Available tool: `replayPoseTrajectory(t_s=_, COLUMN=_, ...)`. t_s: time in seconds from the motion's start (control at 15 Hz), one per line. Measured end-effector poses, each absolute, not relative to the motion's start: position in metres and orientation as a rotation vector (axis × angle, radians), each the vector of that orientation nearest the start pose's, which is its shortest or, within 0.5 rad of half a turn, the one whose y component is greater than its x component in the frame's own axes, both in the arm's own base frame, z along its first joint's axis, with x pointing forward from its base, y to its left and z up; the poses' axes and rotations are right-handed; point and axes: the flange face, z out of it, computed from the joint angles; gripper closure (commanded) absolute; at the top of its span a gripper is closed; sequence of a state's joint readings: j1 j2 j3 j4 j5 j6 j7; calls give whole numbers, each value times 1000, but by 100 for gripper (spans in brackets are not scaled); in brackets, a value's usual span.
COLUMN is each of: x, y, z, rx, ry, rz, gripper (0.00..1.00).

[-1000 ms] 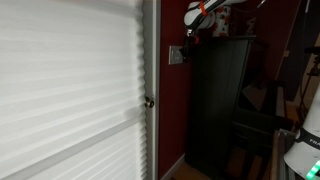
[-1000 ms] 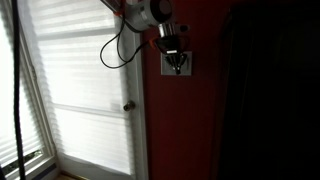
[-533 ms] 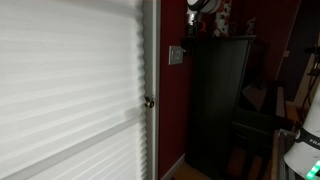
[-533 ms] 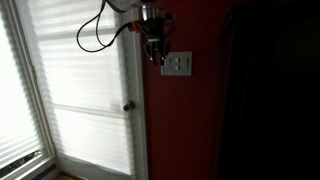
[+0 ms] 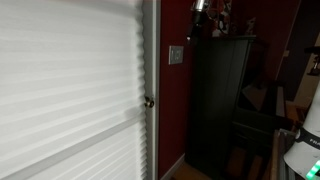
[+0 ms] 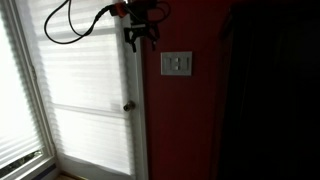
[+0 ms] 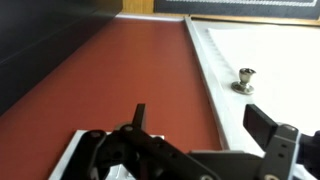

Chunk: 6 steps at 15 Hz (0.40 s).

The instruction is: Turn off the switches in the middle and on the right

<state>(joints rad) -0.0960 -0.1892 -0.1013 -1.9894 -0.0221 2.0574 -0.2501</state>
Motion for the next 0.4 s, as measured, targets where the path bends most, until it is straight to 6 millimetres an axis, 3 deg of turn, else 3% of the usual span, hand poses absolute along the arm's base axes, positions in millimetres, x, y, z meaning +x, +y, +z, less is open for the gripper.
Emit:
replayPoseTrajectory(t_s=0.2, x=491, y=-97, z=582, rx=-3200, ry=-116, rz=-558, gripper=0)
replayPoseTrajectory(t_s=0.4, x=479, y=-91, z=581, rx=-3199, ry=-120, rz=-587, gripper=0)
